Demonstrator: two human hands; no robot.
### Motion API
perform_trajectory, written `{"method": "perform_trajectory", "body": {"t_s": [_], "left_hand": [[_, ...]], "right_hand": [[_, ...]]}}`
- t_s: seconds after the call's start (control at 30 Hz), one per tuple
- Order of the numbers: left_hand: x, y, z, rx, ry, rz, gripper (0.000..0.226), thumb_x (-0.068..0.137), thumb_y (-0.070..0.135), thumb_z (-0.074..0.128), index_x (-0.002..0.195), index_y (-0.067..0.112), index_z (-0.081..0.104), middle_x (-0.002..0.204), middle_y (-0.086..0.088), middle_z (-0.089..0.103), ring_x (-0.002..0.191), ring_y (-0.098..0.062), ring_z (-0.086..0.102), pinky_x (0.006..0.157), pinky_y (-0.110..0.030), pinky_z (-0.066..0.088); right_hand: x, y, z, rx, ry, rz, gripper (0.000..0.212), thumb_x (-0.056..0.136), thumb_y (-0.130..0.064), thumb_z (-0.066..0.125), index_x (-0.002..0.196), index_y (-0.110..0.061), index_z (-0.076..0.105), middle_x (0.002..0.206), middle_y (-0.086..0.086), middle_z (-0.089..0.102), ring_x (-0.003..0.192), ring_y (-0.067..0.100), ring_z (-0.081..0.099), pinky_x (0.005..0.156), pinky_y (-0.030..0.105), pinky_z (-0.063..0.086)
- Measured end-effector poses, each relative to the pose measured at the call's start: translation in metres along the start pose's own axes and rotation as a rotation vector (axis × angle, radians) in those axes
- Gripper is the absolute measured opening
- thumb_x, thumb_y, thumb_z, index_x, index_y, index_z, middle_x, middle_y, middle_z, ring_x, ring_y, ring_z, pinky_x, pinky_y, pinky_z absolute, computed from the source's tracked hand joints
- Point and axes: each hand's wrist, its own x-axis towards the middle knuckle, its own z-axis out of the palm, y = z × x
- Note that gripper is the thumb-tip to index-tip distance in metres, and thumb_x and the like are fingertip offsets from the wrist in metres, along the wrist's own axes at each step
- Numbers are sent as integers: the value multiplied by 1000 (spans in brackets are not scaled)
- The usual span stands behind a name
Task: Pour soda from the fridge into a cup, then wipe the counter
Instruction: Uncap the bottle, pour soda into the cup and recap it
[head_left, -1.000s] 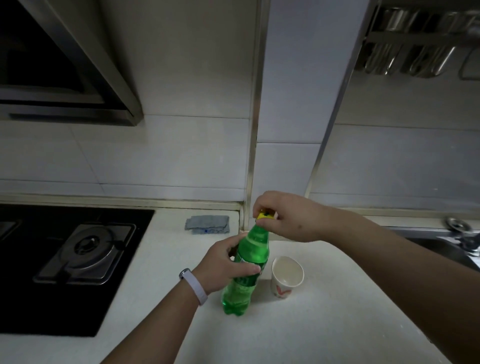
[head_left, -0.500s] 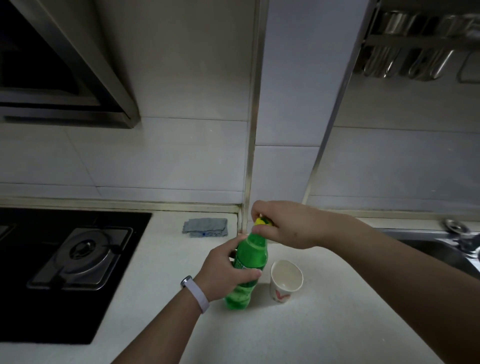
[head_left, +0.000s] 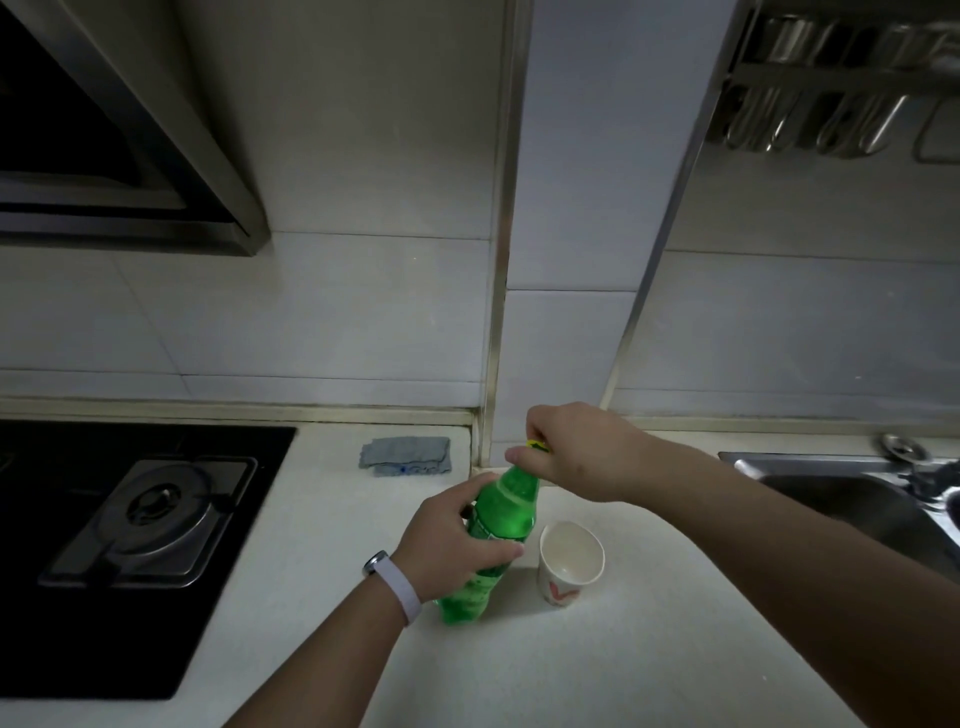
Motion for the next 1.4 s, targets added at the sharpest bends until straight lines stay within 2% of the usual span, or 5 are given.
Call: {"method": "perform_trajectory", "body": {"t_s": [0.17, 0.27, 0.53, 0.77, 1.4], "left_hand": [[0, -9, -2, -2, -53, -7, 66, 56, 46, 87, 114, 58, 58, 104, 18, 71, 96, -6, 65, 88, -35, 57], [1, -12, 0, -17, -57, -16, 76, 55, 50, 88, 125, 40, 60, 109, 14, 71, 99, -9, 65, 89, -40, 56], [2, -12, 3, -17, -35, -45, 89, 50, 55, 87, 132, 37, 56, 113, 13, 69, 101, -6, 64, 90, -37, 56], [-1, -16, 3, -23, -48, -44, 84, 52, 52, 87, 130, 39, 57, 112, 17, 69, 100, -4, 63, 89, -36, 56], [-2, -30, 8, 10, -60, -97, 87, 52, 52, 85, 132, 36, 56, 118, 12, 67, 105, -8, 61, 92, -33, 54]], "right_hand": [[-8, 9, 1, 35, -103, -233, 8, 98, -30, 53, 101, -28, 46, 99, -7, 51, 90, 14, 48, 76, 28, 37], [-8, 10, 2, 92, -98, -321, 29, 84, -2, 54, 94, -28, 49, 99, -11, 45, 93, 11, 44, 84, 26, 40], [-1, 6, 5, 29, 11, 19, 40, 93, -61, 45, 103, -23, 54, 83, -5, 60, 78, 16, 58, 66, 33, 47], [-8, 9, 5, 143, -53, -36, 48, 84, -49, 57, 127, -31, 46, 113, -7, 54, 93, 13, 54, 83, 36, 51], [-9, 21, 30, 233, -26, 45, 26, 90, -52, 54, 102, -29, 53, 83, -5, 62, 73, 14, 57, 67, 36, 49]]}}
